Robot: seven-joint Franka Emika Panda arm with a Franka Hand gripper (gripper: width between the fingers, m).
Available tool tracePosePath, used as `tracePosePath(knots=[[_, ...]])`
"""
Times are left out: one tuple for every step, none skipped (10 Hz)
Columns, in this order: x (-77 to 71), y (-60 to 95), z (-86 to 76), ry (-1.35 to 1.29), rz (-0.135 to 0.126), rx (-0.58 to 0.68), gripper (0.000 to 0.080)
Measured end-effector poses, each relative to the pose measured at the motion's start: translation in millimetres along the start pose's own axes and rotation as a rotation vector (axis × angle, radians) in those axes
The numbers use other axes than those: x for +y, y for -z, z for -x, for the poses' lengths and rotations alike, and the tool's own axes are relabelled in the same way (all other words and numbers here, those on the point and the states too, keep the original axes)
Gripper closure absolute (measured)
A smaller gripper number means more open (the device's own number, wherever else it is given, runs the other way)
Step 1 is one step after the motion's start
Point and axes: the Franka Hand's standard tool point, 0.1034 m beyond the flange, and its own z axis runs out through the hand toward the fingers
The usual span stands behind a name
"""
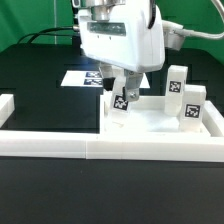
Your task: Assemble square table
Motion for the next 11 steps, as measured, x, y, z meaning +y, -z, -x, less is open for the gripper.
tracePosePath(knots=[[0.0,0.0,-0.2,0.076,0.000,0.000,0.0151],[-0.5,0.6,-0.7,0.185,-0.001,0.001,0.0151],[-3.2,2.6,-1.3,0.400,-0.004,0.004,0.0151],[-3.4,0.5,2.3,0.635,0.002,-0.003,0.0151],[1.3,-2.4,5.0,0.784,0.011,-0.050,0.0151],[3.0,-1.9,1.9,0.839,0.019,-0.057,0.0151],[2.8,-1.3,-0.6,0.904,0.027,-0.045,0.0151],[3.9,-1.3,-2.2,0.952,0.033,-0.043,0.0151],[4.2,-1.3,-2.6,0.940,0.035,-0.043,0.0151],[4.3,-1.2,-2.8,0.910,0.035,-0.042,0.0181],[4.5,-1.2,-3.2,0.911,0.036,-0.041,0.0181]])
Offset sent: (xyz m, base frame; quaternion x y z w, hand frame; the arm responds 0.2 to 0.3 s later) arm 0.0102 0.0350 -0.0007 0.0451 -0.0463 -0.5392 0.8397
